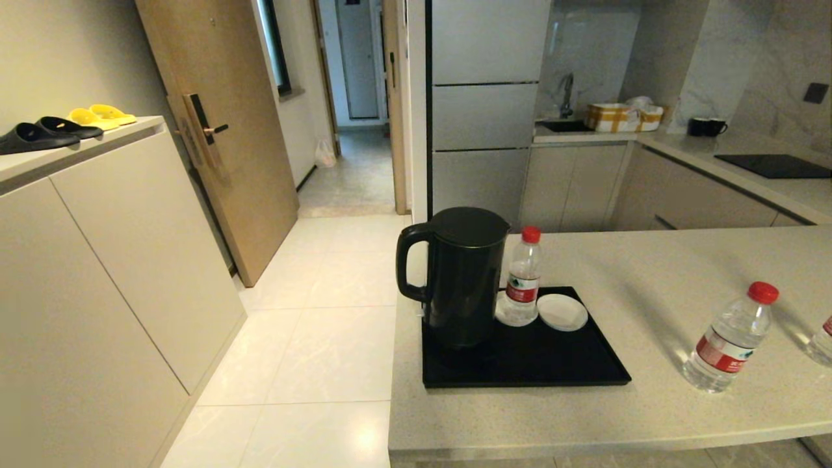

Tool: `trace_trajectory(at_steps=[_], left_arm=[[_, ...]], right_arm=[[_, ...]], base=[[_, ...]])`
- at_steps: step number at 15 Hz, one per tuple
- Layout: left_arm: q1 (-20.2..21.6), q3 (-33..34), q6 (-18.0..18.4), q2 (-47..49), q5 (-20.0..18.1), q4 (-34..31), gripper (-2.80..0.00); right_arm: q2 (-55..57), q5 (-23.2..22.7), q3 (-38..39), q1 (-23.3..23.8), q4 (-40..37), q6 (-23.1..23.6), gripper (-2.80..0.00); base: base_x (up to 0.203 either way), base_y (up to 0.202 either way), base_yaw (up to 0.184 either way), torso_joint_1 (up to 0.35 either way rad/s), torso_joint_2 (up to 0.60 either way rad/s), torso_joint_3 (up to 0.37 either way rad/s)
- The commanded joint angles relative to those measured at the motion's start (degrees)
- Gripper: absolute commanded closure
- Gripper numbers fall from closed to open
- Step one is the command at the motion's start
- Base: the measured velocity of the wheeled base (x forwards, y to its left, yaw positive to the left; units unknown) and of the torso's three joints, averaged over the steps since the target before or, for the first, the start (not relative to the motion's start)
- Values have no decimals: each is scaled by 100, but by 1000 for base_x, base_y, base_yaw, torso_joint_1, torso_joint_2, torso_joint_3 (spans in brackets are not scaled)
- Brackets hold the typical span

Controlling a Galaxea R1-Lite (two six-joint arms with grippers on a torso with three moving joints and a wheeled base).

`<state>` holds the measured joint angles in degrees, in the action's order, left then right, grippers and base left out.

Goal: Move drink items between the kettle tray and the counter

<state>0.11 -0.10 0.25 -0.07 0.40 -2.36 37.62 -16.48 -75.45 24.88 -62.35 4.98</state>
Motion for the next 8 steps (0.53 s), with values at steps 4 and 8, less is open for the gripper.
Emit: trace_trajectory(at_steps=[4, 8], left_arm=[[-2, 1, 1, 7, 4, -1, 0], [6, 1, 1, 7, -5, -1, 0]], right_arm=[[-1665, 14, 212, -1497, -1717, -39, 0], [-2159, 195, 706, -1645, -2249, 53, 0]], base=[[0, 0, 0, 0, 0, 0], [0, 0, 0, 0, 0, 0]])
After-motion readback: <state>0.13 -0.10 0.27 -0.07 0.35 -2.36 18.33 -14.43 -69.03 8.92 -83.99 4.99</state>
